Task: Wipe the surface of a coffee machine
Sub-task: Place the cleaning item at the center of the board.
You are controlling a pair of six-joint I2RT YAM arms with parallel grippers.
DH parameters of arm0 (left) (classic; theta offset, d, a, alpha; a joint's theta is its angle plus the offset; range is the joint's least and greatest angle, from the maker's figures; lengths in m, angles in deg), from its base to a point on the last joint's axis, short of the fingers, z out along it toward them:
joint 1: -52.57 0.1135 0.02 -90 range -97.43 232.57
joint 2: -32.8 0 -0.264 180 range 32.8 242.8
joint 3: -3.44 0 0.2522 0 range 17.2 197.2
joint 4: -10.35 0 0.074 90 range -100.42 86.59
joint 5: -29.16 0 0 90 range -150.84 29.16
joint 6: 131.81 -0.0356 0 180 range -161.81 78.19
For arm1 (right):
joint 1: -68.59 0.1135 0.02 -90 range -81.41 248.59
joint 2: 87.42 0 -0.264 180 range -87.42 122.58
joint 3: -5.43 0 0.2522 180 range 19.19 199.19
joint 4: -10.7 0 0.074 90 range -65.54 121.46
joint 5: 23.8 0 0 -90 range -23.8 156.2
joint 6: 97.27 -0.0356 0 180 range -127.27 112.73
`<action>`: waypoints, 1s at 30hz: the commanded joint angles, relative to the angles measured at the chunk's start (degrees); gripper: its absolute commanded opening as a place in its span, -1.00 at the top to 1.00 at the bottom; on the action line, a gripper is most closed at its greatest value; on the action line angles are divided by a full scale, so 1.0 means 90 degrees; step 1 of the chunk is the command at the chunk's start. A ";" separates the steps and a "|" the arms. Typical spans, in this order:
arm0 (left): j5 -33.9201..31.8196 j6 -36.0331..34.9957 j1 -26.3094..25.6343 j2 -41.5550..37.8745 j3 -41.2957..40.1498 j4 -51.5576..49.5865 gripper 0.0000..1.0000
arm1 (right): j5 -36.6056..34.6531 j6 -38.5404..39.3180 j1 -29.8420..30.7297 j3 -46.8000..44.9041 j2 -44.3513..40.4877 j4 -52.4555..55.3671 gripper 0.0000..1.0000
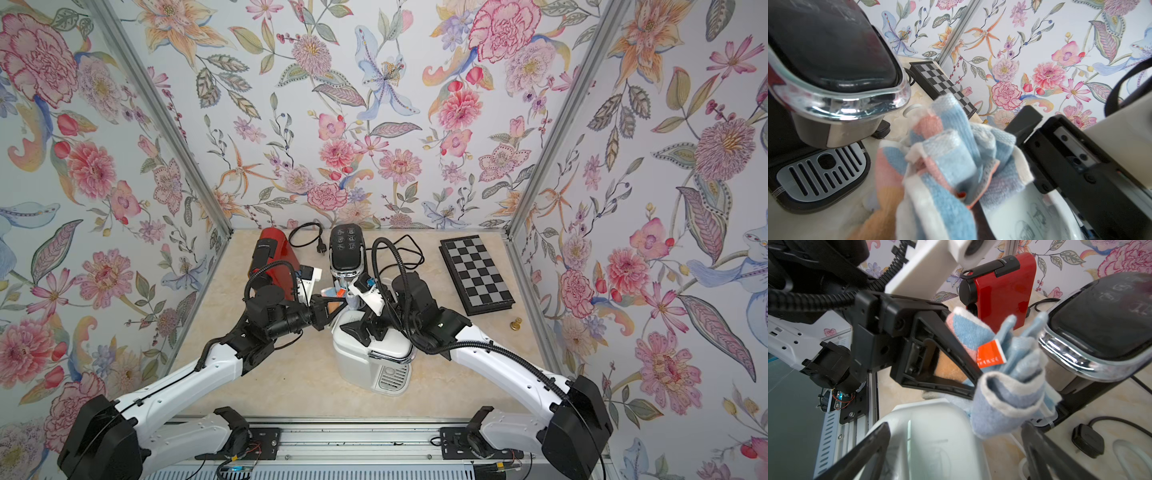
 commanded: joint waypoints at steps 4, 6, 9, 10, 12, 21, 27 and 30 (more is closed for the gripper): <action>0.0225 -0.0321 -0.0067 -0.0441 0.0097 -0.0876 1.00 | 0.0220 -0.0036 0.0056 -0.0533 0.0527 0.1892 -0.99; 0.0052 -0.0245 0.0140 -0.0461 -0.0130 -0.1019 1.00 | 0.0256 -0.0066 -0.0008 -0.0497 0.0360 0.1882 -0.99; -0.0216 -0.0077 0.0517 -0.0526 -0.0586 -0.1077 1.00 | 0.0319 -0.0177 -0.0155 -0.0453 0.0100 0.1882 -0.99; -0.0264 -0.0061 0.0629 -0.0559 -0.0709 -0.1098 1.00 | 0.0355 -0.0224 -0.0217 -0.0472 0.0018 0.1887 -0.99; -0.0321 -0.0047 0.0756 -0.0648 -0.0901 -0.1101 1.00 | 0.0442 -0.0298 -0.0318 -0.0487 -0.0141 0.1887 -0.99; -0.1142 -0.0124 0.0856 -0.0696 -0.1109 -0.2119 1.00 | 0.0422 -0.0661 -0.0814 -0.0560 -0.0858 0.1868 -0.99; -0.2853 -0.0314 0.0853 -0.0372 -0.0947 -0.3806 1.00 | 0.0425 -0.0890 -0.0912 -0.0627 -0.1381 0.1886 -0.99; -0.3020 -0.0144 0.0852 -0.0405 -0.1104 -0.3902 1.00 | 0.0386 -0.0999 -0.1136 -0.0690 -0.1484 0.1896 -0.99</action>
